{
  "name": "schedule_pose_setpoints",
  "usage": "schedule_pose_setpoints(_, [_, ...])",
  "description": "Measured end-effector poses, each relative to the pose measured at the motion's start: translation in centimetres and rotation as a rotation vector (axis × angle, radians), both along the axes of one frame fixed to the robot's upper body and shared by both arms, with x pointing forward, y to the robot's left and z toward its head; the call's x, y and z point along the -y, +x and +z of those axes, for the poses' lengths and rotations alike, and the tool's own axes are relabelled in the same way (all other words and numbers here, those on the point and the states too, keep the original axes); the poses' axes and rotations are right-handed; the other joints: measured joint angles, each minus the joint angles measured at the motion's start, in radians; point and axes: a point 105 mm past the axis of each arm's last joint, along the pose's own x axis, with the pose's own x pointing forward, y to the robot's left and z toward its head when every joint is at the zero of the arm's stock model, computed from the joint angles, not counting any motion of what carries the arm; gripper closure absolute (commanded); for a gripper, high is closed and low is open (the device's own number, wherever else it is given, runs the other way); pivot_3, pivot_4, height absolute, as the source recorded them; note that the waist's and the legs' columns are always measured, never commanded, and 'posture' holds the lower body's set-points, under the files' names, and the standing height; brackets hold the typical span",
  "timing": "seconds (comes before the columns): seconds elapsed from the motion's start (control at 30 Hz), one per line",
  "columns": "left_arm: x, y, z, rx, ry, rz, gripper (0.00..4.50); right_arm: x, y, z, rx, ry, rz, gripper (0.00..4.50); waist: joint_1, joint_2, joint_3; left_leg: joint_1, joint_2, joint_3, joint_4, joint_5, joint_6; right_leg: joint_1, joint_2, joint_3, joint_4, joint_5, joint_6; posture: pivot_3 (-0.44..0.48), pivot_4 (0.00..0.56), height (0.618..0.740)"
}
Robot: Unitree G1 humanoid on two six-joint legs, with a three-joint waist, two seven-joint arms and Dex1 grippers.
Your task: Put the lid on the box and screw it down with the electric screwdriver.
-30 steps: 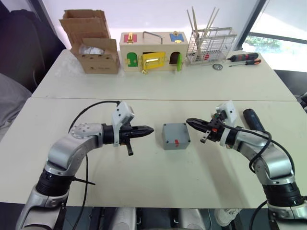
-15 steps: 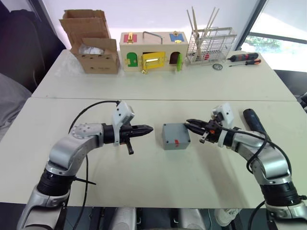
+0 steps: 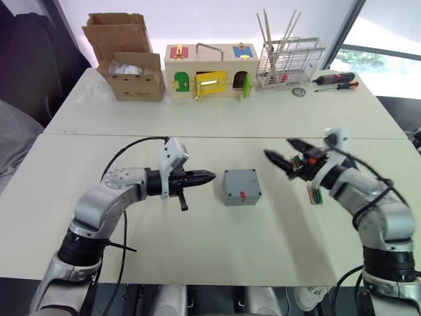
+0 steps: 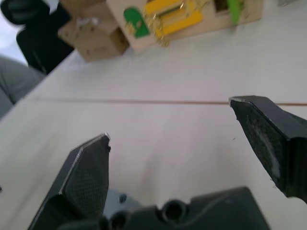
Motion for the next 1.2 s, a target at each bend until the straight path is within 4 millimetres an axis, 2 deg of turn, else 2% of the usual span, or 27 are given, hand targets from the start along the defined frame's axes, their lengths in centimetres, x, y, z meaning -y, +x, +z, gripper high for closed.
schedule_pose_setpoints(0.07, [0.7,-0.1,1.0,0.03,-0.016,-0.034,4.5,1.1,0.1,2.8,0.073,0.026,-0.056,0.02,-0.001,0.0,0.0,0.0,0.0,0.0,0.0,-0.002,0.003,0.0,0.0,0.0,0.0,0.0,0.0,0.0,0.15,0.728])
schedule_pose_setpoints(0.13, [1.1,-0.5,1.2,0.064,0.002,-0.068,4.5,2.4,-0.1,4.3,0.082,-0.037,-0.089,0.02,0.0,0.0,0.0,0.0,0.0,0.0,-0.001,-0.002,0.003,-0.001,0.0,0.0,0.0,0.0,0.0,0.0,0.15,0.728])
schedule_pose_setpoints(0.27, [1.9,-1.3,0.3,0.105,0.076,-0.142,4.5,5.6,-0.3,4.9,-0.013,-0.19,-0.174,0.02,0.0,0.001,0.0,0.0,-0.001,0.002,-0.002,-0.002,0.004,-0.001,0.0,0.0,-0.001,0.0,0.0,0.0,0.15,0.728])
schedule_pose_setpoints(0.33, [2.4,-2.1,-0.2,0.142,0.123,-0.199,4.5,8.6,-0.7,4.4,-0.172,-0.398,-0.203,0.02,0.002,0.005,0.003,-0.002,-0.002,0.002,-0.001,-0.003,0.006,-0.002,-0.001,0.001,-0.001,-0.002,-0.004,0.0,0.15,0.728])
schedule_pose_setpoints(0.37, [2.6,-2.5,-0.5,0.161,0.153,-0.228,4.5,10.6,-1.2,4.2,-0.288,-0.492,-0.232,0.02,0.002,0.007,0.004,-0.003,-0.002,0.003,0.0,-0.003,0.006,-0.003,-0.002,0.002,-0.001,-0.002,-0.004,0.0,0.15,0.728])
schedule_pose_setpoints(0.43, [3.1,-3.1,-0.9,0.187,0.176,-0.267,4.5,14.4,-2.6,4.4,-0.464,-0.567,-0.313,0.02,-0.002,0.007,0.004,-0.004,-0.001,0.003,0.0,-0.003,0.006,-0.005,-0.001,0.002,-0.002,-0.002,-0.004,0.0,0.15,0.728])
schedule_pose_setpoints(0.5, [4.0,-3.9,-1.1,0.203,0.181,-0.303,4.5,16.4,-4.2,3.3,-0.633,-0.605,-0.318,0.02,-0.004,0.006,0.004,-0.004,0.0,0.003,0.0,-0.003,0.006,-0.005,-0.001,0.002,-0.002,-0.002,-0.004,0.0,0.15,0.728])
schedule_pose_setpoints(0.63, [4.9,-4.7,-1.7,0.24,0.212,-0.318,4.5,16.6,-6.1,-1.3,-0.902,-0.524,-0.172,0.02,-0.024,0.008,0.005,-0.004,0.0,0.003,0.0,-0.003,0.006,-0.006,0.0,0.003,-0.001,-0.002,-0.004,0.0,0.15,0.728])
schedule_pose_setpoints(0.67, [5.0,-4.7,-1.8,0.25,0.222,-0.313,4.5,16.7,-6.5,-1.9,-0.943,-0.509,-0.152,0.02,-0.025,0.01,0.005,-0.004,0.0,0.004,0.0,-0.003,0.006,-0.007,0.0,0.003,-0.001,-0.002,-0.003,0.0,0.15,0.728])
schedule_pose_setpoints(0.83, [5.4,-5.1,-2.9,0.234,0.227,-0.291,4.5,16.4,-6.0,-2.7,-1.0,-0.439,-0.088,0.02,-0.024,0.012,0.005,-0.005,0.0,0.004,0.0,-0.003,0.005,-0.007,0.0,0.003,-0.001,-0.002,-0.003,0.0,0.15,0.728])
schedule_pose_setpoints(1.0, [5.3,-5.1,-2.9,0.234,0.22,-0.259,4.5,16.2,-3.9,-4.6,-1.037,-0.417,-0.076,0.02,-0.023,0.012,0.005,-0.006,-0.001,0.004,0.001,-0.001,0.002,-0.008,0.0,0.003,-0.001,-0.001,-0.003,0.0,0.15,0.728])
schedule_pose_setpoints(1.2, [5.2,-5.1,-3.1,0.222,0.222,-0.227,4.5,16.3,-2.2,-5.8,-1.064,-0.456,-0.073,0.02,-0.019,0.012,0.005,-0.007,-0.001,0.003,0.001,0.001,-0.001,-0.008,0.0,0.003,-0.001,0.0,0.0,0.0,0.15,0.728])
